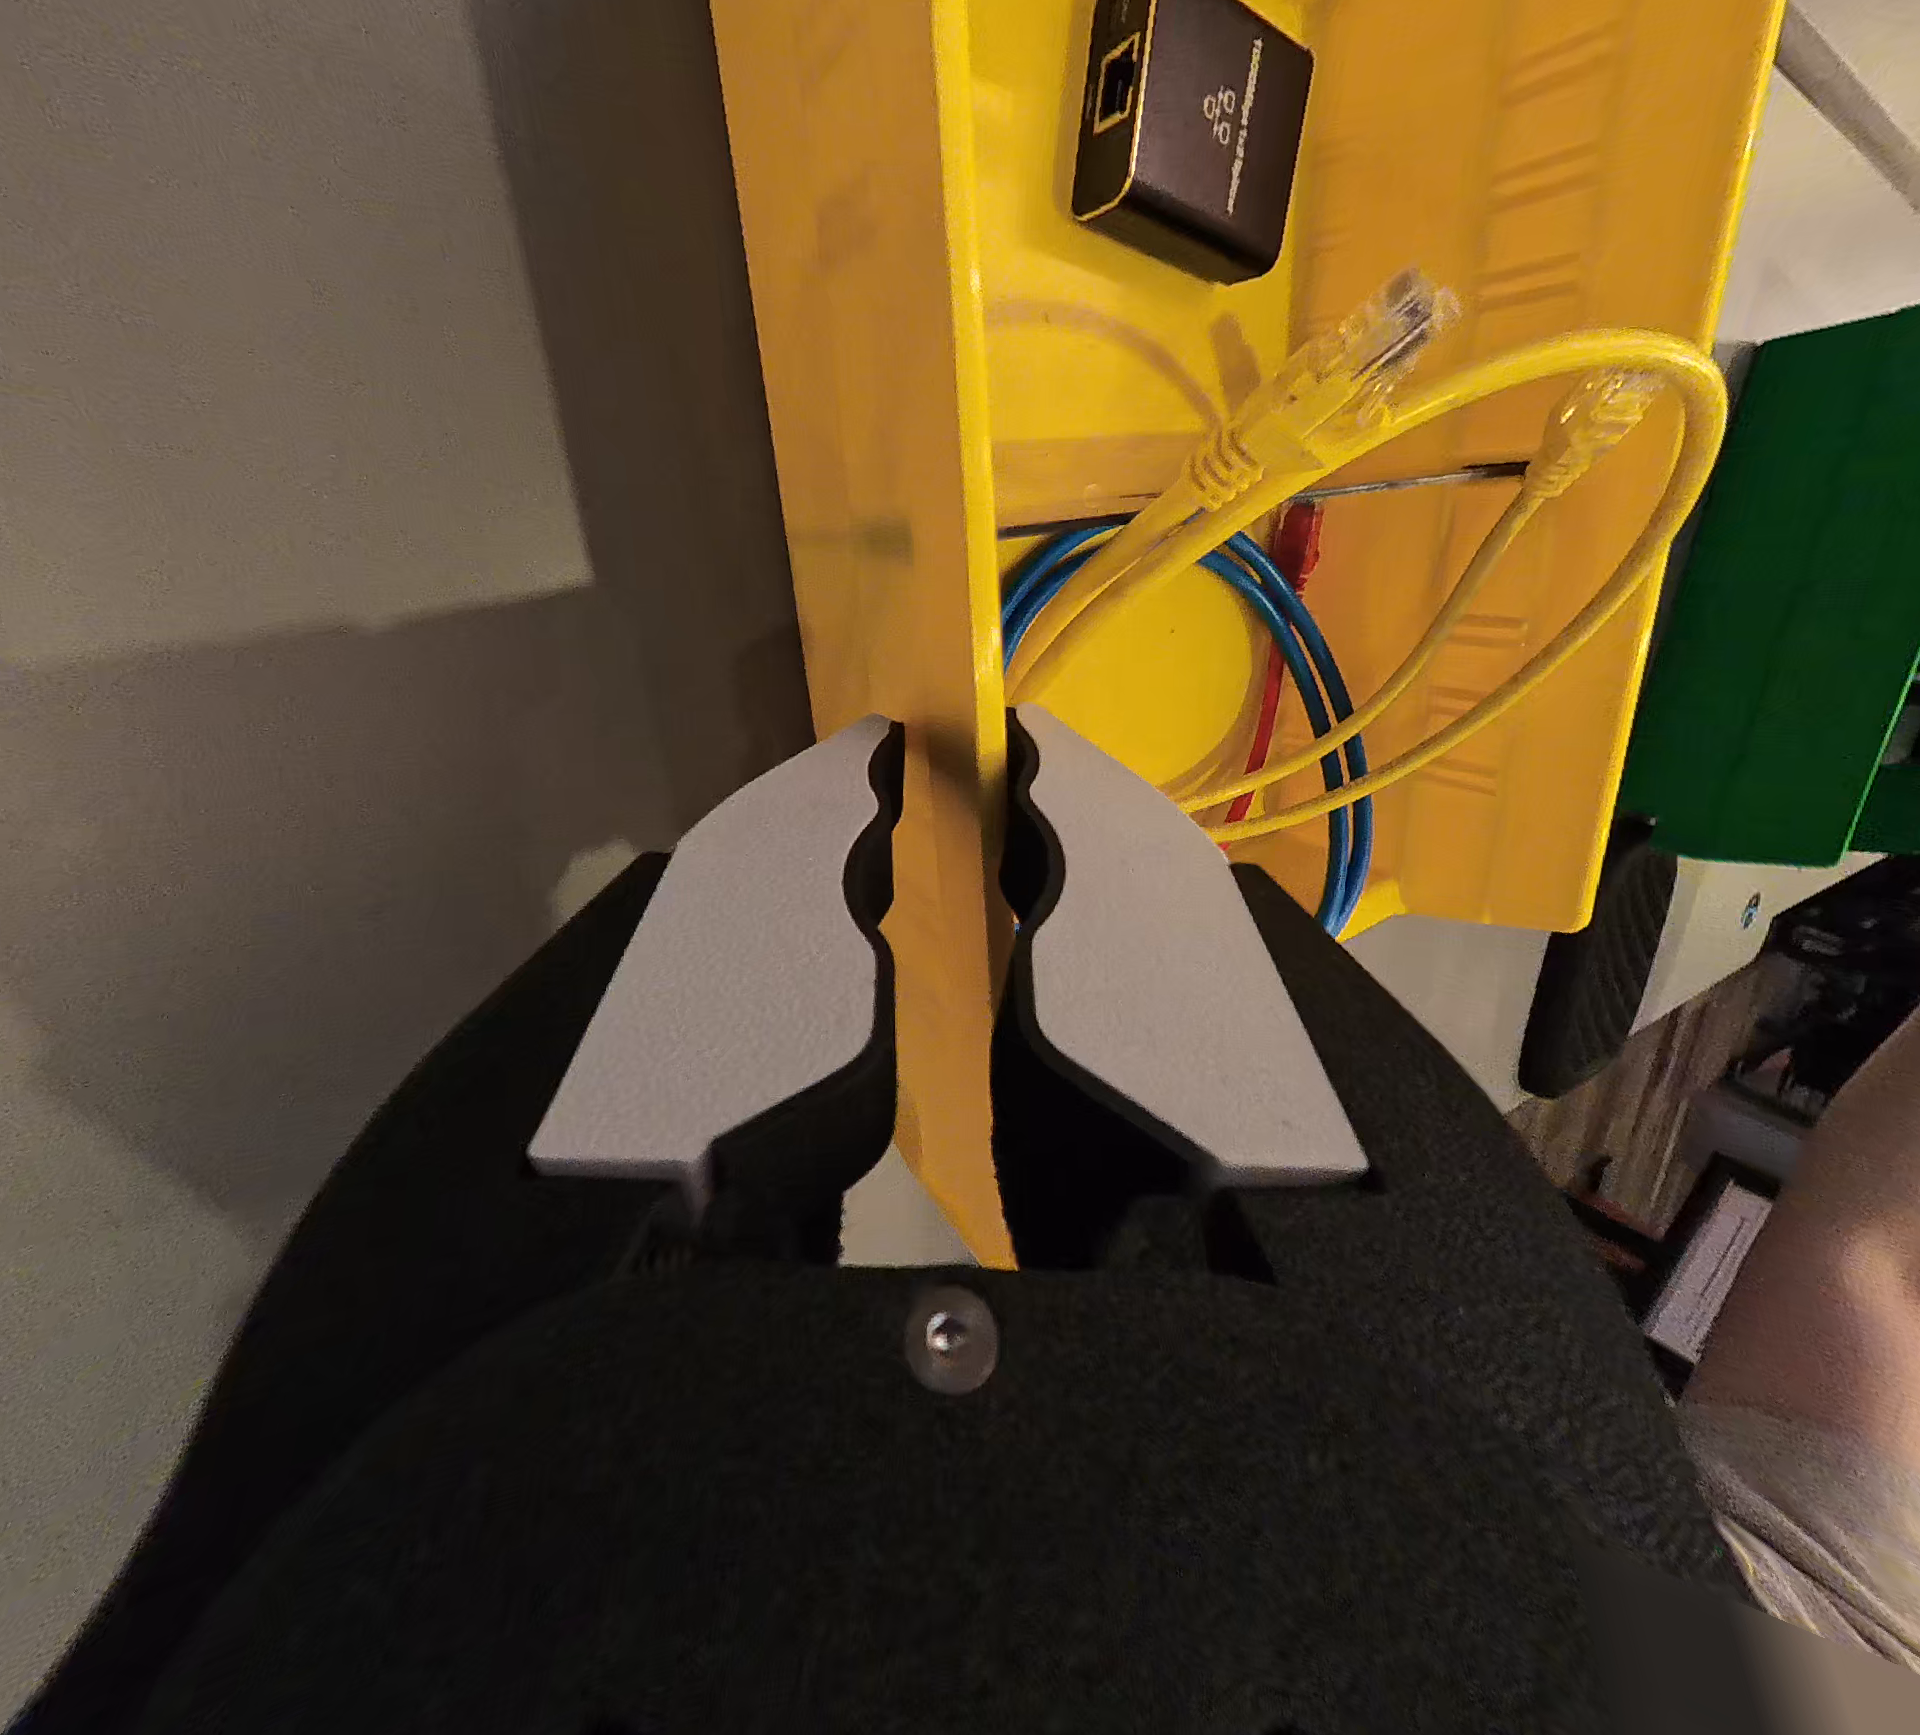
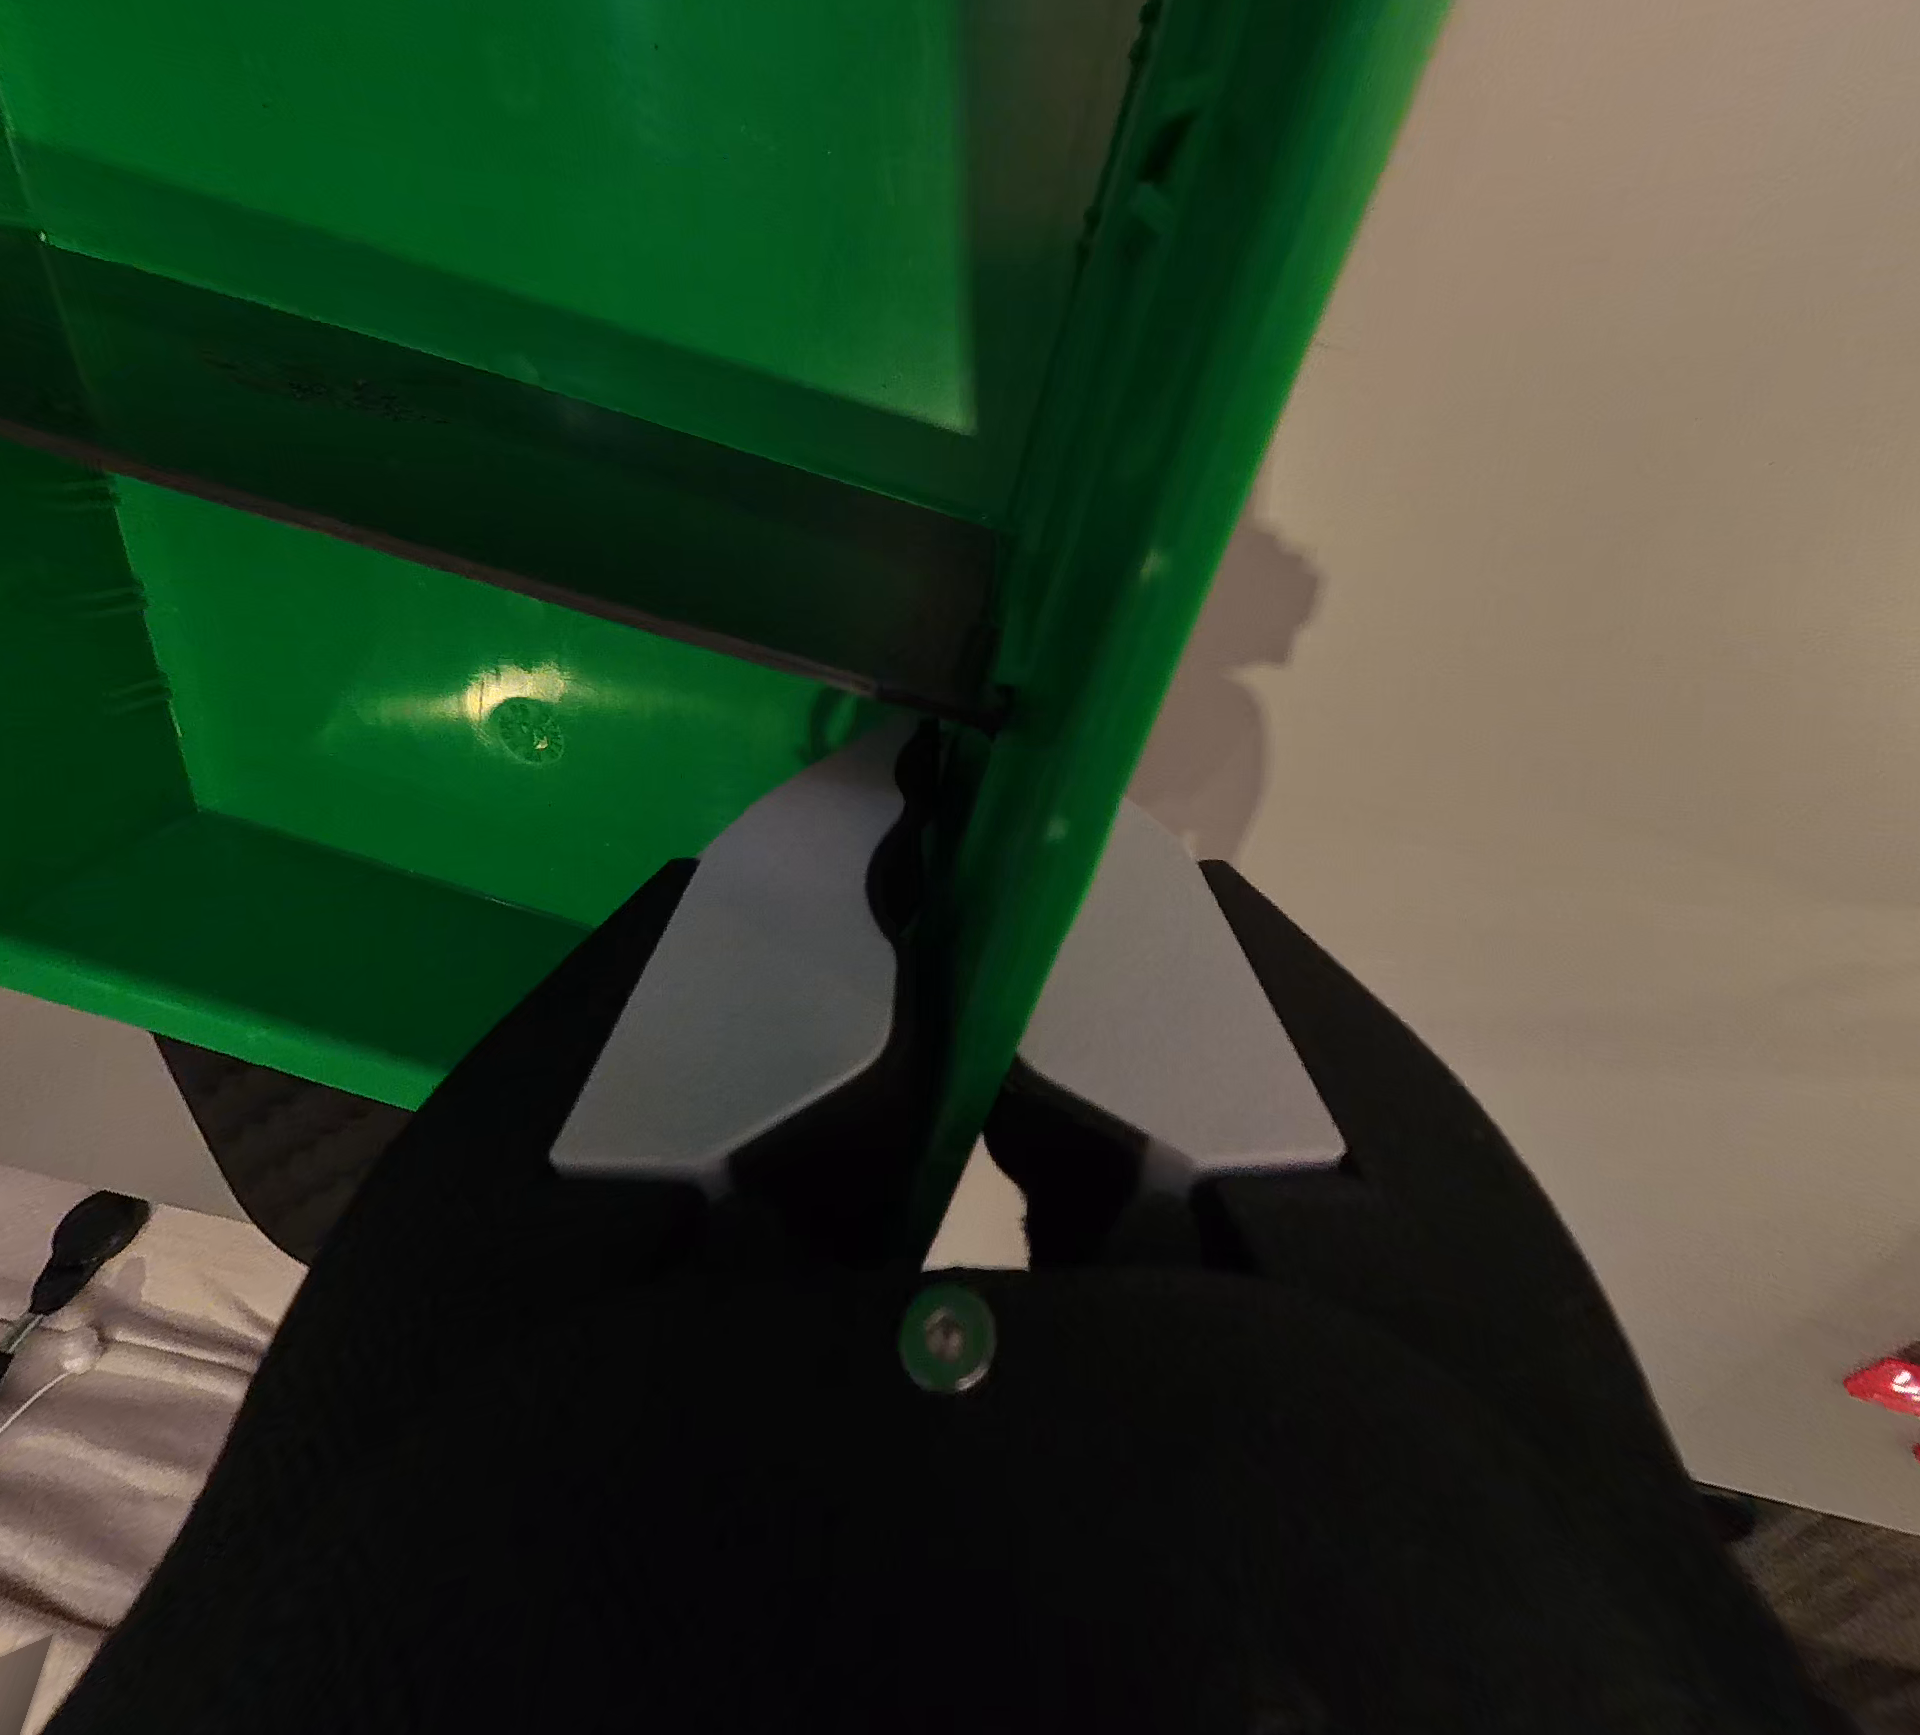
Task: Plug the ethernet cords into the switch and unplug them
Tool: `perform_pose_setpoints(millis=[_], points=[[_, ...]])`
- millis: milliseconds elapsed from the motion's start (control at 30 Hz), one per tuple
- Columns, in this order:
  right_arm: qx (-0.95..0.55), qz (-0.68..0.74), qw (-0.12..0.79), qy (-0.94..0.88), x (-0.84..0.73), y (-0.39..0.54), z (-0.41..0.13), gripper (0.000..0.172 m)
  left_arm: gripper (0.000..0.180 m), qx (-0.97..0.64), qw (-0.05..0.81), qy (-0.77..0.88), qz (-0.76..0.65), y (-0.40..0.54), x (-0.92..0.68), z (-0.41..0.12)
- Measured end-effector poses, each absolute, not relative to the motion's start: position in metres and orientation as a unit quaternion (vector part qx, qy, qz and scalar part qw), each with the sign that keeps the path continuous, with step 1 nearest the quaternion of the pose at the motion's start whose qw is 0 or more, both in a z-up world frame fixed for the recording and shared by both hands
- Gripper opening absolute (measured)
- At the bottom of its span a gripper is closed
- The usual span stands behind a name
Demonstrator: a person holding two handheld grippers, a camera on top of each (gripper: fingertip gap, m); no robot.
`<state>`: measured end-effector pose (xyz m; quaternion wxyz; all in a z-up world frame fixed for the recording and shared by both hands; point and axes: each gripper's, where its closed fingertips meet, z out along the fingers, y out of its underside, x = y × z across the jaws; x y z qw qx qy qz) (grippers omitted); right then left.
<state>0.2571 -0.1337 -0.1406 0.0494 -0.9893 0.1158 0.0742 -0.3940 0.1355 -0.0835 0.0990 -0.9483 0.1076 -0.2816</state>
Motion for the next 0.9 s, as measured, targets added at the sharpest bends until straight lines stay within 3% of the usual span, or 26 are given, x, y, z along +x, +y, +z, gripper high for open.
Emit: perform_pose_setpoints(millis=[600, 900], points=[[-0.993, 0.076, 0.040, 0.080, 0.263, -0.116, -0.141, 0.008, 0.009, -0.947, 0.116, 0.261, -0.145, 0.152, -0.388, -0.087], [-0.994, 0.077, 0.036, 0.075, 0.257, -0.113, -0.142, 0.008, 0.009, -0.943, 0.121, 0.271, -0.152, 0.143, -0.388, -0.087]])
